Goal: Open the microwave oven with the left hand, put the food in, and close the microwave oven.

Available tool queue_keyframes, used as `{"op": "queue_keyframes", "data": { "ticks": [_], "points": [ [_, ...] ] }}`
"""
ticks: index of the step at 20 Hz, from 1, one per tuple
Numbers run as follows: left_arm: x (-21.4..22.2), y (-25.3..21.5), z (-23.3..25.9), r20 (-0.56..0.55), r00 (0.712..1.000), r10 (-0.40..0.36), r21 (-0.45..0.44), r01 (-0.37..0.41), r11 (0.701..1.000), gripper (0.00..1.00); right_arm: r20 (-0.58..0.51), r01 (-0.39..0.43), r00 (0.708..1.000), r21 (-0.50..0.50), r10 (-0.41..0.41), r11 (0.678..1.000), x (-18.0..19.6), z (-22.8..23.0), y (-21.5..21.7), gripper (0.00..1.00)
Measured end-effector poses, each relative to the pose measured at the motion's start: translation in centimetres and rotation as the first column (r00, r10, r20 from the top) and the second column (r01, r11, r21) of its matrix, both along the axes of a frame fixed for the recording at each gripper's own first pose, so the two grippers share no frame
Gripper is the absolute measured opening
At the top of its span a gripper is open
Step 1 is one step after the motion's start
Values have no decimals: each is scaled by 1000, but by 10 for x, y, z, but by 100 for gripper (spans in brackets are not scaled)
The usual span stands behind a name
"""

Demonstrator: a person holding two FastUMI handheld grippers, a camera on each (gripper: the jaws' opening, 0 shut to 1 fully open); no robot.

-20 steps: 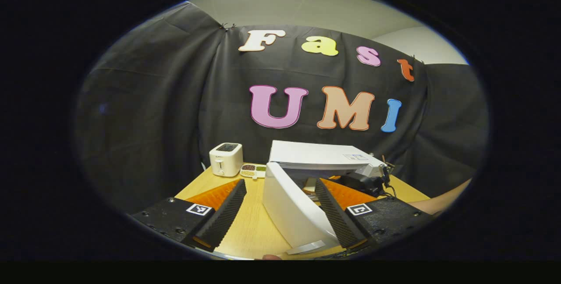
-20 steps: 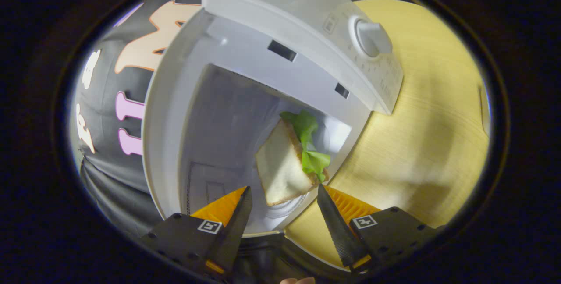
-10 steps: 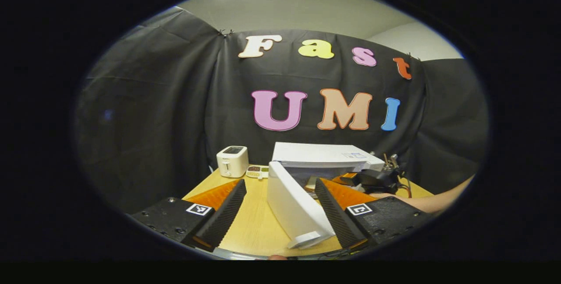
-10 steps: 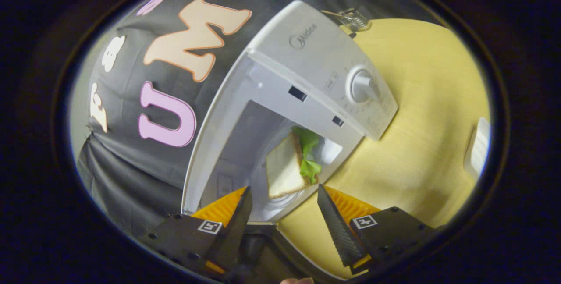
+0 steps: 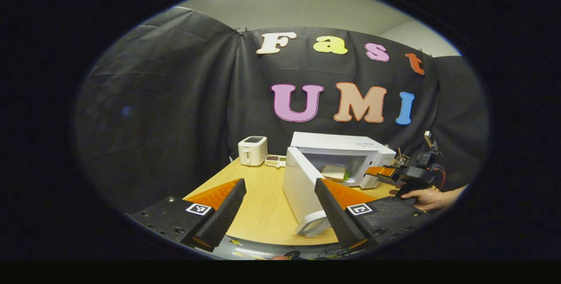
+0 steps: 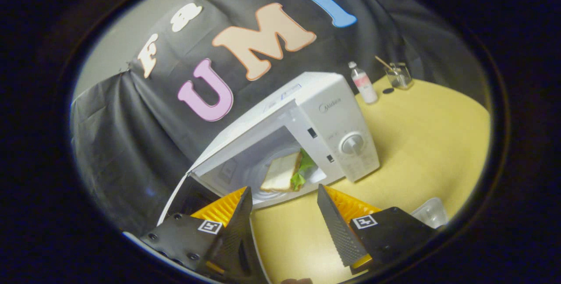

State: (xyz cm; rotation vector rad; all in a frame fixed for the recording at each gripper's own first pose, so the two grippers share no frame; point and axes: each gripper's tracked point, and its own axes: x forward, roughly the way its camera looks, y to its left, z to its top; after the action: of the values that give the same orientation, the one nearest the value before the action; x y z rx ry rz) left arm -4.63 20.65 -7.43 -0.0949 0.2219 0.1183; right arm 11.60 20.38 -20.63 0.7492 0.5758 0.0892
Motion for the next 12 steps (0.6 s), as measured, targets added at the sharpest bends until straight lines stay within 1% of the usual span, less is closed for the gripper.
{"op": "queue_keyframes", "data": {
  "ticks": [2, 3, 4, 6, 7, 8, 9, 11, 12],
  "points": [
    [-10, -4, -8, -21, 1000, 6, 12, -5, 1000, 96, 84, -40, 995, -76, 47, 996, -10, 21, -15, 91],
    [-15, -5, -11, -28, 1000, 12, 11, -12, 1000, 96, 127, -53, 990, -115, 68, 992, -18, 32, -22, 80],
    [-19, -6, -16, -38, 999, 21, 0, -21, 1000, 96, 180, -60, 980, -155, 88, 986, -24, 44, -29, 91],
    [-25, -8, -25, -44, 998, 49, -51, -51, 997, 94, 261, -48, 959, -243, 113, 969, -35, 60, -48, 91],
    [-29, -11, -32, -59, 996, 59, -77, -64, 995, 96, 277, -48, 953, -267, 124, 963, -41, 64, -56, 91],
    [-31, -15, -41, -76, 996, 54, -98, -61, 993, 92, 285, -46, 950, -279, 129, 959, -47, 69, -63, 81],
    [-32, -16, -52, -114, 991, 65, -92, -75, 993, 94, 295, -40, 947, -286, 128, 957, -51, 71, -71, 81],
    [-32, 0, -67, -153, 981, 122, -23, -127, 992, 36, 319, -26, 939, -314, 131, 949, -55, 82, -90, 81],
    [-34, -1, -75, -168, 979, 119, -9, -122, 992, 7, 328, -21, 934, -342, 140, 939, -57, 84, -100, 81]
  ]
}}
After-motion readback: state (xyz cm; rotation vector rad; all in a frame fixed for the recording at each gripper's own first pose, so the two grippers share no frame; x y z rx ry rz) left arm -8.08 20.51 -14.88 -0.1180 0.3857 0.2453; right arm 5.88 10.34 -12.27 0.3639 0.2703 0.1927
